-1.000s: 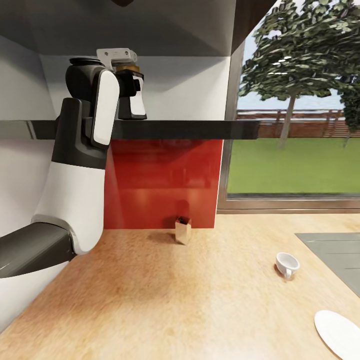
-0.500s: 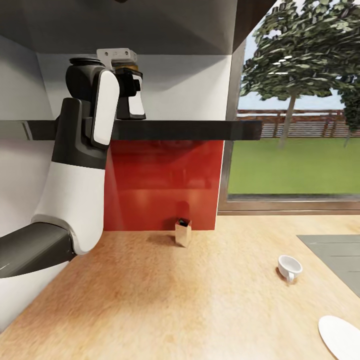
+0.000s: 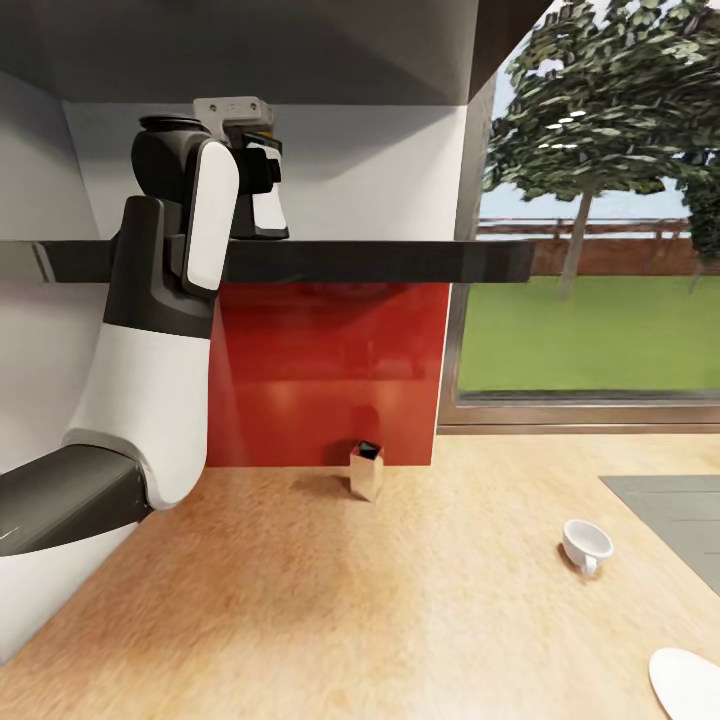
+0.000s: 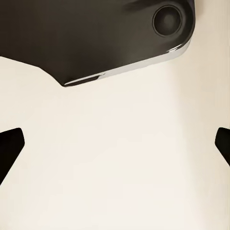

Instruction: Set up a coffee station on the kitchen countertop: keep the coffee maker on the countertop, move the bottle of coffee from the kitchen shelf to the counter next to the coffee maker, place a paper coffee filter on top of the coffee maker, put the saucer next to the coffee maker with the coffee cup on the saucer, and place the electric kettle next to the coffee maker.

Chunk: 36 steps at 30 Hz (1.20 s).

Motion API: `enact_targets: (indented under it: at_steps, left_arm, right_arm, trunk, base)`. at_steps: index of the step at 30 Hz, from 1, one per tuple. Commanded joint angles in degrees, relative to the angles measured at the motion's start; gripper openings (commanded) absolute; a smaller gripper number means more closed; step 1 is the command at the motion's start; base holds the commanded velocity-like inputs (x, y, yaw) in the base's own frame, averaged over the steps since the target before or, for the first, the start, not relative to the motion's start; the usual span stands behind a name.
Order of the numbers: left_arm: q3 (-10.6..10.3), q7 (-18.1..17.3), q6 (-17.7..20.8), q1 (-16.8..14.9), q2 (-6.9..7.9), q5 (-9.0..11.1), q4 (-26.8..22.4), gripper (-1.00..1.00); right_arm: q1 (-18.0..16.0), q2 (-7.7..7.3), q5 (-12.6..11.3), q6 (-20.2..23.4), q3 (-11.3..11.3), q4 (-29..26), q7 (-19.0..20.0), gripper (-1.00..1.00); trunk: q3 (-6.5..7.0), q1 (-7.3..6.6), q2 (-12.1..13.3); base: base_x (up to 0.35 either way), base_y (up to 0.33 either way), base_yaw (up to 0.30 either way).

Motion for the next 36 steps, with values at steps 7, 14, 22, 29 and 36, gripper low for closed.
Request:
enact_targets:
  at_steps: [7, 14, 22, 29, 36]
  left_arm:
    - [-0.05, 0.3, 0.13, -0.06, 0.0, 0.59, -0.02, 1.0]
    - [-0.05, 0.08, 0.13, -0.06, 0.0, 0.65, 0.06, 1.0]
    - [0.01, -1.94, 0.13, -0.06, 0.0, 1.61, 0.07, 1.0]
    - [0.04, -2.09, 0.12, -0.06, 0.0, 1.72, 0.07, 1.0]
    - [0.04, -2.11, 0.13, -0.06, 0.0, 1.72, 0.11, 1.0]
  right_arm:
    - [0.0, -0.02, 0.16, -0.16, -0.48, -0.05, 0.33, 1.0]
    - [0.0, -0.02, 0.16, -0.16, -0.48, -0.05, 0.33, 1.0]
    - [0.0, -0.02, 0.16, -0.16, -0.48, -0.05, 0.33, 1.0]
    - [0.0, -0.02, 0.16, -0.16, -0.48, -0.05, 0.33, 1.0]
    - [0.0, -0.02, 0.16, -0.16, -0.48, -0.05, 0.33, 1.0]
  trunk:
    - [-0.08, 0.02, -0.06]
    - [-0.08, 0.02, -0.06]
    - [-0.08, 0.02, -0.06]
    - [-0.08, 0.02, -0.06]
    - [-0.08, 0.02, -0.06]
  base:
    - [0.009, 0.0, 0.0]
    - [0.0, 0.0, 0.0]
    - [0.0, 0.0, 0.0]
    - [0.005, 0.0, 0.0]
    - [0.092, 0.0, 0.0]
